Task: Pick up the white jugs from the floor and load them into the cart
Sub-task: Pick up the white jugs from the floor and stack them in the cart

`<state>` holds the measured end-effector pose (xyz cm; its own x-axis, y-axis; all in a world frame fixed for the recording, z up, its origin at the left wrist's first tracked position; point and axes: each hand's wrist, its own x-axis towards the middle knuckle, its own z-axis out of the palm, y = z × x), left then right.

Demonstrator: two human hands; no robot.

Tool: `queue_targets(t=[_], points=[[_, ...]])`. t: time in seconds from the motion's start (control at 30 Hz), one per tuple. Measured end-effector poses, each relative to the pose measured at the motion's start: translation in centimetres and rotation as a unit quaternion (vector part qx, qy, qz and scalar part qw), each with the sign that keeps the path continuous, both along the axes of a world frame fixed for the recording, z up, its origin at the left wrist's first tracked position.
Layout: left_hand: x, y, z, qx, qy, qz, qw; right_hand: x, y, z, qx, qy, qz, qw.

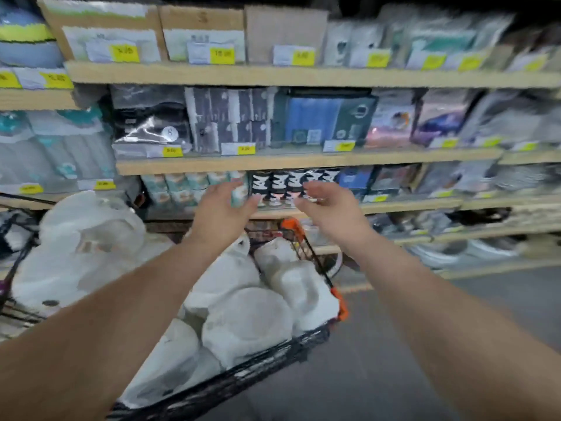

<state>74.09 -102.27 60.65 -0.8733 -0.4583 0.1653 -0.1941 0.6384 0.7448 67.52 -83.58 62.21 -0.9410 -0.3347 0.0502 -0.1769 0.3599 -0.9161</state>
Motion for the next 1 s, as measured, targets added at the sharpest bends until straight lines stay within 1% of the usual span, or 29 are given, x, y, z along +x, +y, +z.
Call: queue_targets(t=[0.17,0.27,0.37,0.5,0.67,0.8,1.0], points=[[-8.0,14.7,3.1,0.052,0.056,-0.144,0.987,-3.6,15.9,3.4,-0.017,0.054,-0.110,0.992],[-11.0,23.6,4.0,0.094,0.070,-0.218,0.969,-5.1,25.1,5.2,-0.016,0.076,-0.180,0.981],[-14.0,31.4,4.2,0.119,0.065,-0.281,0.950,-6.0,32.9,6.5,-0.003,0.082,-0.234,0.969],[-19.2,40.6,5.2,0.143,0.065,-0.355,0.922,-7.8,41.2,6.7,-0.007,0.083,-0.298,0.951],[-27.1,50.9,4.8,0.146,0.047,-0.453,0.878,-12.0,50.7,5.3,-0.029,0.075,-0.375,0.923],[-34.5,59.4,4.0,0.148,0.038,-0.510,0.846,-17.2,57.7,4.2,-0.023,0.073,-0.446,0.892],[-44.3,71.5,4.3,0.138,0.015,-0.592,0.794,-24.6,67.4,3.6,-0.045,0.059,-0.535,0.841]])
